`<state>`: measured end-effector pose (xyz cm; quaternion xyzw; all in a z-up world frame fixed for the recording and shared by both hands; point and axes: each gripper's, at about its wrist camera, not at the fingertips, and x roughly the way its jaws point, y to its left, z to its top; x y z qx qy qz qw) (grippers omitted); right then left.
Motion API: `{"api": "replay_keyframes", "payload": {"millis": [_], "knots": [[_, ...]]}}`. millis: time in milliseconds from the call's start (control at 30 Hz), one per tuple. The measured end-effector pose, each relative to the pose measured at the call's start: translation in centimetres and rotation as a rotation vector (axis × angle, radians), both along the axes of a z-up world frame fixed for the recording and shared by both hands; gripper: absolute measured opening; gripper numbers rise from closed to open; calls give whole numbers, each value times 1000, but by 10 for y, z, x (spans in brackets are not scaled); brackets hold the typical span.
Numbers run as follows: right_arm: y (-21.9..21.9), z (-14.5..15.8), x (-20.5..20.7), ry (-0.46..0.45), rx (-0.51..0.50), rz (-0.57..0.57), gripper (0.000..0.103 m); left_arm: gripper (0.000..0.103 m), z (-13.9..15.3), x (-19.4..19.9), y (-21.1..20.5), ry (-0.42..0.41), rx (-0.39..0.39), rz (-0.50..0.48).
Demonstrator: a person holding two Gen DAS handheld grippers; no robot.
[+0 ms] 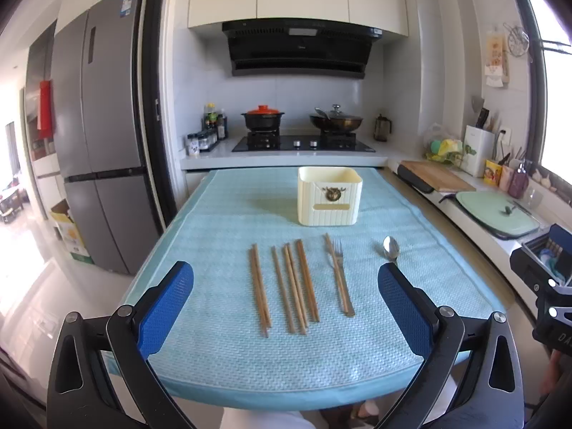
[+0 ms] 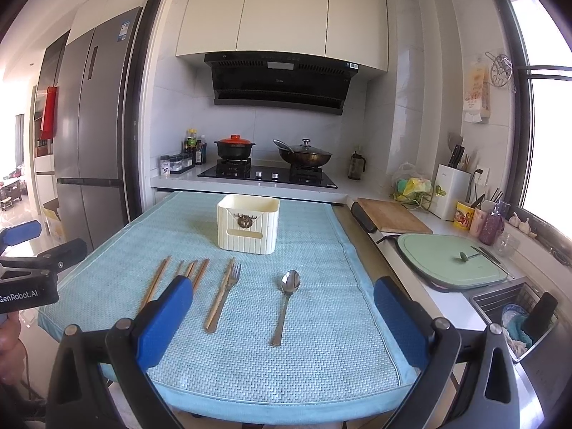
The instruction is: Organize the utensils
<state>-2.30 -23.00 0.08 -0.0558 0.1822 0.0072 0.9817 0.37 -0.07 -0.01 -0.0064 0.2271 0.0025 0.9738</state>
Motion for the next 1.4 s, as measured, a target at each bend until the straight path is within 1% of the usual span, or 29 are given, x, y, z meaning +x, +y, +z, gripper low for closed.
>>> {"api": "replay_keyframes", "payload": {"millis": [367,867,1100,1267,1333,1400], "knots": [[2,4,-5,-21,2,-6,103,103,2,-8,-5,-27,16,3],[2,5,-6,-25,4,-10,103,103,1,-14,-7,-33,23,4],[2,8,-5,-29,8,-12,103,103,0,-7,-3,-25,8,0],[0,9,0,-32,7,-11,103,103,-6,-5,-6,-39,42,-6],[0,10,4,-40,6,-3,103,103,-9,-1,-6,-34,42,-11],[-4,11,7,-51,28,11,103,103,-11,4,-6,-26,32,-25]]}}
